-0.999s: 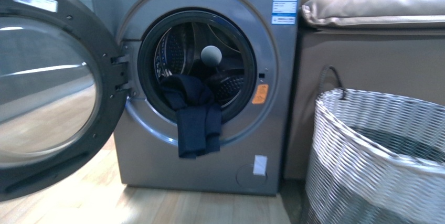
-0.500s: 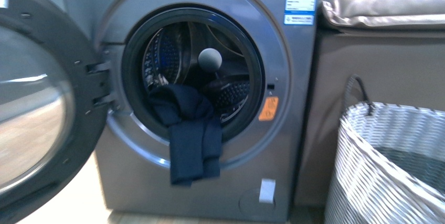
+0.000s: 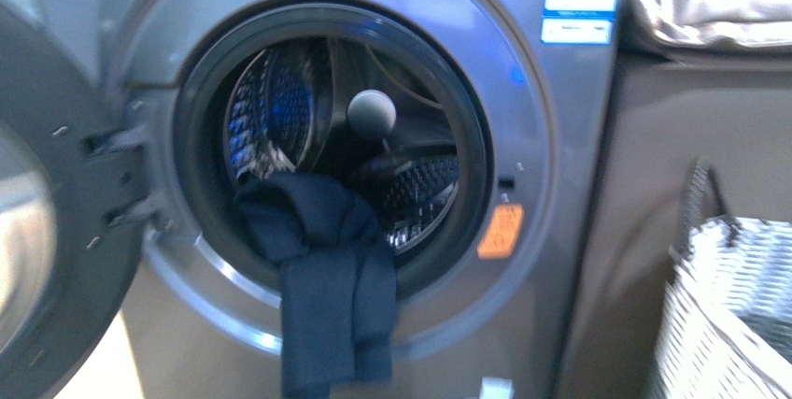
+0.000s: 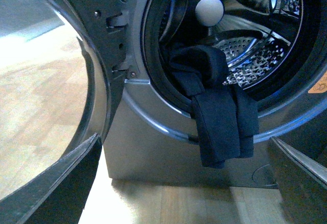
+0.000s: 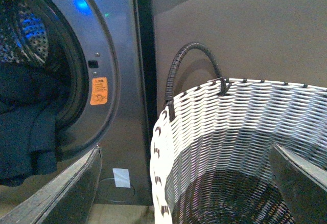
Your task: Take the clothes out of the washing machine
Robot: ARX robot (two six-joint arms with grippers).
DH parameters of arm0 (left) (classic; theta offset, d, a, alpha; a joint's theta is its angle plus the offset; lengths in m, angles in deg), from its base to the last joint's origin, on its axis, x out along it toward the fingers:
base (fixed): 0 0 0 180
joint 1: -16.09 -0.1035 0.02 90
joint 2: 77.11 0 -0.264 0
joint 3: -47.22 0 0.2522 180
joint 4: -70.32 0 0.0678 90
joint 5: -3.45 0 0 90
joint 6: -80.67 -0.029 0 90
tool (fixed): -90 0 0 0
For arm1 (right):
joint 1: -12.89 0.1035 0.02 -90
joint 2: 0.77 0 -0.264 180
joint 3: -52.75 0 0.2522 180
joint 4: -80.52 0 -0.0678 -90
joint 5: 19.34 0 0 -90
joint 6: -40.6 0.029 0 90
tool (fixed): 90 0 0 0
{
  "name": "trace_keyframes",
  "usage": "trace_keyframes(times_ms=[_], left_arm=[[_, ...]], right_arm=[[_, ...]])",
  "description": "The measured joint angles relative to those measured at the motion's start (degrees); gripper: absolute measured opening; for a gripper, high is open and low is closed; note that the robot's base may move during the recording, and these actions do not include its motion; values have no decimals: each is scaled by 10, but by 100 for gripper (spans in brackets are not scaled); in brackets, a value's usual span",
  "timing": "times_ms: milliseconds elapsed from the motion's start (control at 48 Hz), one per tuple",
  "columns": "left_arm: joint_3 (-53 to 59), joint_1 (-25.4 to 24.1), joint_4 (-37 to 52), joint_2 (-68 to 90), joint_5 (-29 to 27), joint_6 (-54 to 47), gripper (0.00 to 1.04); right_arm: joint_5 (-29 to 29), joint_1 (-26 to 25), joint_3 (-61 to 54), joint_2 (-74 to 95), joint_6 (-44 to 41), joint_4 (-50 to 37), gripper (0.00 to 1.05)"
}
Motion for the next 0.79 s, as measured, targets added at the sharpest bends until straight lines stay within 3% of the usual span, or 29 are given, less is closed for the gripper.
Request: trace_keyframes(times_ms=[666, 791], left_arm=[[0, 0, 0, 0, 0, 0, 98], [-14, -43, 4, 69, 115, 58, 98]], right_arm=[[-1, 0, 0, 0, 0, 0, 97], [0, 0, 0, 0, 0, 0, 97]])
